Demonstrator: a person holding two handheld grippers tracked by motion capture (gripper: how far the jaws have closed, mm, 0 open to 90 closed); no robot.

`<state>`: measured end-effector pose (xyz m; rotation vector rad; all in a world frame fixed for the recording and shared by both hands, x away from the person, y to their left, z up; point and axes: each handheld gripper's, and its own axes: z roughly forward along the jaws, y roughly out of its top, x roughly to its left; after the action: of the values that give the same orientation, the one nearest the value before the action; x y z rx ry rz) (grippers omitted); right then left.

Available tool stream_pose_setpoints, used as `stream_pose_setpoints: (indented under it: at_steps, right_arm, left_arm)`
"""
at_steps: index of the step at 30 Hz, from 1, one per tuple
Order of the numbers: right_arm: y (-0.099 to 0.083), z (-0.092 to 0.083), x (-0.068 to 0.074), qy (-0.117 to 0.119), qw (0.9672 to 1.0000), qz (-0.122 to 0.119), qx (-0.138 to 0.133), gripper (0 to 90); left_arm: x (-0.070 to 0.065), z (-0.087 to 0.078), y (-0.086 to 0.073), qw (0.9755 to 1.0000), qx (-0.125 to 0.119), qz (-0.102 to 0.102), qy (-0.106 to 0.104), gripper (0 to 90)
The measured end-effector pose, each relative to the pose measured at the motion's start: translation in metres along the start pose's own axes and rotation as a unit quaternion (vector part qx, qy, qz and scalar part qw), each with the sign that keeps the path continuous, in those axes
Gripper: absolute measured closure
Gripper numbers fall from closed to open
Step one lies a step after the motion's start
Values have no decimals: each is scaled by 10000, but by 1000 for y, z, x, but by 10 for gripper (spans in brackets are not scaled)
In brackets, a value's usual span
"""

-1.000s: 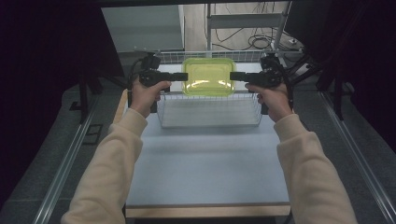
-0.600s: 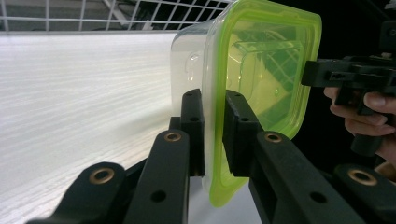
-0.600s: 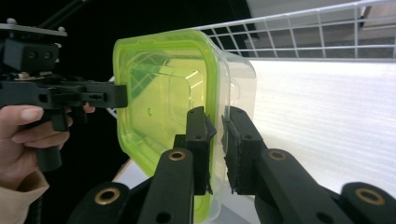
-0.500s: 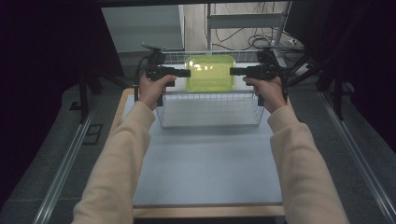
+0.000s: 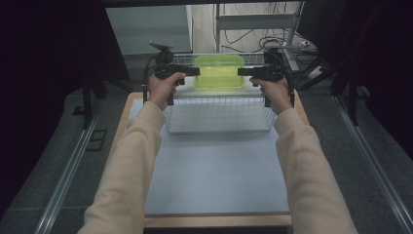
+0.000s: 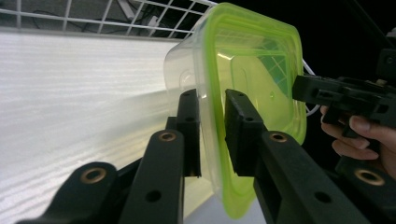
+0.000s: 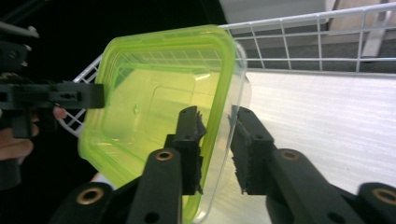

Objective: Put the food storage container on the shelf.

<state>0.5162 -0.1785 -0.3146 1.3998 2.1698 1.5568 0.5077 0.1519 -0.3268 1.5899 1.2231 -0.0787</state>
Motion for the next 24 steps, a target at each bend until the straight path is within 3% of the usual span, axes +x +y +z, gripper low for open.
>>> stream_pose_setpoints:
  at_steps: [5,8,10,11,14,18,24]
  right_arm:
    - [-2,7,-2,-137,9999,6,61,613]
    - [-4,7,-4,-164,9999,15,12,579]
    - [-5,5,-4,-189,9998,30,-17,478]
    - [-5,5,-4,-189,9998,30,-17,478]
    - [-6,-3,-1,-148,9997,17,-195,406]
    - [-9,-13,2,-143,9992,-113,-344,375]
    - [-18,-33,9,19,9980,-387,-508,359]
  left_arm:
    - [6,8,-2,9999,47,-23,106,642]
    - [10,10,-2,10000,36,-43,66,461]
    - [11,11,-2,9999,39,12,100,335]
    - [11,11,-2,10000,12,8,75,335]
    - [9,7,0,9999,-81,90,9,207]
    - [1,-6,0,9988,-354,329,47,186]
    - [-20,-32,-9,9954,-544,770,172,178]
